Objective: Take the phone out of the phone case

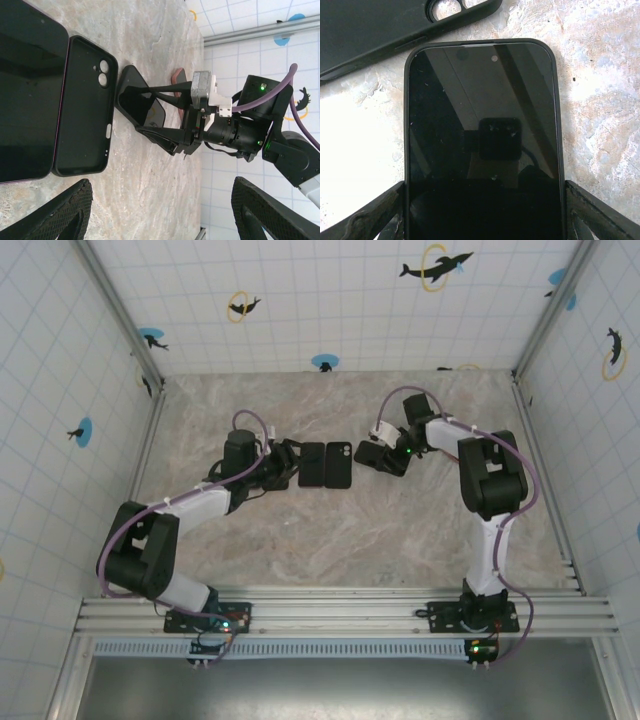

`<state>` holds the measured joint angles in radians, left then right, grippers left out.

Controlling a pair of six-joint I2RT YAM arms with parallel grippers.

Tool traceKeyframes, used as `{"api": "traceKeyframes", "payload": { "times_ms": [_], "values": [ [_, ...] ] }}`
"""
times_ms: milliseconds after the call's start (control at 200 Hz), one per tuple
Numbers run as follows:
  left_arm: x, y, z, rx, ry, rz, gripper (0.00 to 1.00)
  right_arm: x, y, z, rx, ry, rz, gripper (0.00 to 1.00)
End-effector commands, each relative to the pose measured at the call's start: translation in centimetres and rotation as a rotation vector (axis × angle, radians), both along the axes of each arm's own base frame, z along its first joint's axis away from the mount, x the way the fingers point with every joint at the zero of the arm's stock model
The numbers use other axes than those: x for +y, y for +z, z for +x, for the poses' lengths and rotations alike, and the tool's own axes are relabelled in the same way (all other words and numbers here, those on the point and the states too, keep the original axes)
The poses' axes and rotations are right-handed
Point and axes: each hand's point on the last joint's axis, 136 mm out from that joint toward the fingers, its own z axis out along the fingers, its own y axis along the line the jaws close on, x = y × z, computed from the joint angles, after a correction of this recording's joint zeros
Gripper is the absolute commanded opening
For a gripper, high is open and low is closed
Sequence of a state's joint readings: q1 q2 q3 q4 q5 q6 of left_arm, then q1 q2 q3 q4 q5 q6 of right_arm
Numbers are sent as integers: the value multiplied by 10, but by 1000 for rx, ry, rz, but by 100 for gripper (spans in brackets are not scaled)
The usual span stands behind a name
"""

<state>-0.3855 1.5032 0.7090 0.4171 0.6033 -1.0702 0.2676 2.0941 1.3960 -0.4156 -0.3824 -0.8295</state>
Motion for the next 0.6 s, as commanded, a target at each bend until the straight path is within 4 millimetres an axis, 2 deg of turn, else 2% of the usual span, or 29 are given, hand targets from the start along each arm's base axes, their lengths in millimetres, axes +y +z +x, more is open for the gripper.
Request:
{"api": "traceKeyframes", "payload": {
  "times_ms": [0,155,330,596],
  "values": [
    [-5,5,2,-21,-28,-10,75,-13,-12,-14,75,-47,-65,65],
    [-6,6,3,-22,-31,-15,75,-9,1,-8,41,-92,-17,61],
    [-7,8,3,-27,-32,-21,75,-3,28,0,-7,-166,134,59],
    [-14,11,6,-41,-30,-18,74,-2,52,-3,-30,-237,244,58]
  ]
}}
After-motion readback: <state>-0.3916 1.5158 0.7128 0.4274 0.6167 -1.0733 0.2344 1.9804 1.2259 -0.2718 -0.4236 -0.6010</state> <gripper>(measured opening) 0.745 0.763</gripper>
